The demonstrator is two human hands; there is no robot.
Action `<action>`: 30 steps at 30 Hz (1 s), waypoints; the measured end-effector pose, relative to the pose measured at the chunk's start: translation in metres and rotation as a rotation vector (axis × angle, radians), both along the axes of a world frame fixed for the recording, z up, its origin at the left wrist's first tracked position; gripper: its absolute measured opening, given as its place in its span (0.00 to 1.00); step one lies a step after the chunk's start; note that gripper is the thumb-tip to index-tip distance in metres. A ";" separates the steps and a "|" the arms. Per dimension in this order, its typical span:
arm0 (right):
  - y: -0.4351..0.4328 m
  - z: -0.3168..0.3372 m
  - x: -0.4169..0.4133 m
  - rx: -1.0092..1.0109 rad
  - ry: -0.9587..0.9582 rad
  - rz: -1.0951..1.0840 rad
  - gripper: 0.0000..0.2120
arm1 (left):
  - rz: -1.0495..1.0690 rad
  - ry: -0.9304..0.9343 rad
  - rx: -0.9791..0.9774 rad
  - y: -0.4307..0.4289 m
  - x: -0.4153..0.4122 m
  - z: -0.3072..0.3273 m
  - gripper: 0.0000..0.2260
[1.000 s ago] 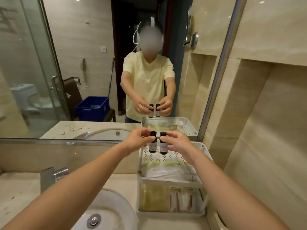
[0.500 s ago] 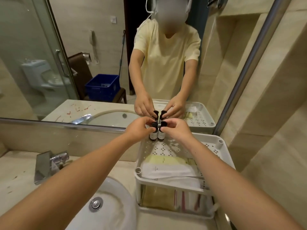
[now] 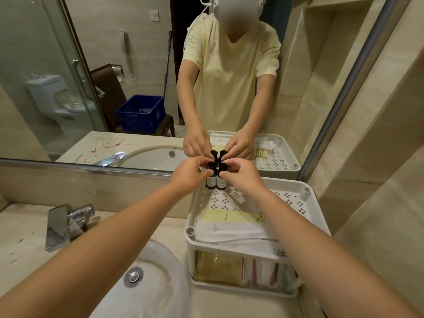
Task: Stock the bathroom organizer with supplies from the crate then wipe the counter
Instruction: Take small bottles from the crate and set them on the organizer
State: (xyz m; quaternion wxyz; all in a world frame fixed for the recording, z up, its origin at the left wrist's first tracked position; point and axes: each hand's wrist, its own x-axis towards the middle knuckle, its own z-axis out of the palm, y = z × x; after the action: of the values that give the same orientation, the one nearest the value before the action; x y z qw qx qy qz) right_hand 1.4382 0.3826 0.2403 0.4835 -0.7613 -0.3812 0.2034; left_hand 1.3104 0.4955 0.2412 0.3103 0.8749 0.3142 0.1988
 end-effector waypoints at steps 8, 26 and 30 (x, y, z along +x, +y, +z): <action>-0.009 0.007 -0.009 -0.031 -0.118 -0.024 0.20 | 0.004 -0.070 0.056 -0.009 -0.008 0.005 0.19; -0.051 0.032 -0.074 -0.204 -0.953 0.065 0.25 | 0.079 0.108 0.387 -0.045 -0.097 0.016 0.27; -0.052 0.029 -0.107 -0.217 -1.002 0.139 0.25 | 0.106 0.156 0.395 -0.054 -0.136 0.011 0.28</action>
State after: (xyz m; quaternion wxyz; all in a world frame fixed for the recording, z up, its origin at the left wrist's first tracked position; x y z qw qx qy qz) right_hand 1.3310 0.3303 0.2690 0.1450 -0.7840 -0.5923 -0.1161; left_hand 1.1746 0.4411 0.2525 0.0967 0.9137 0.3378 0.2044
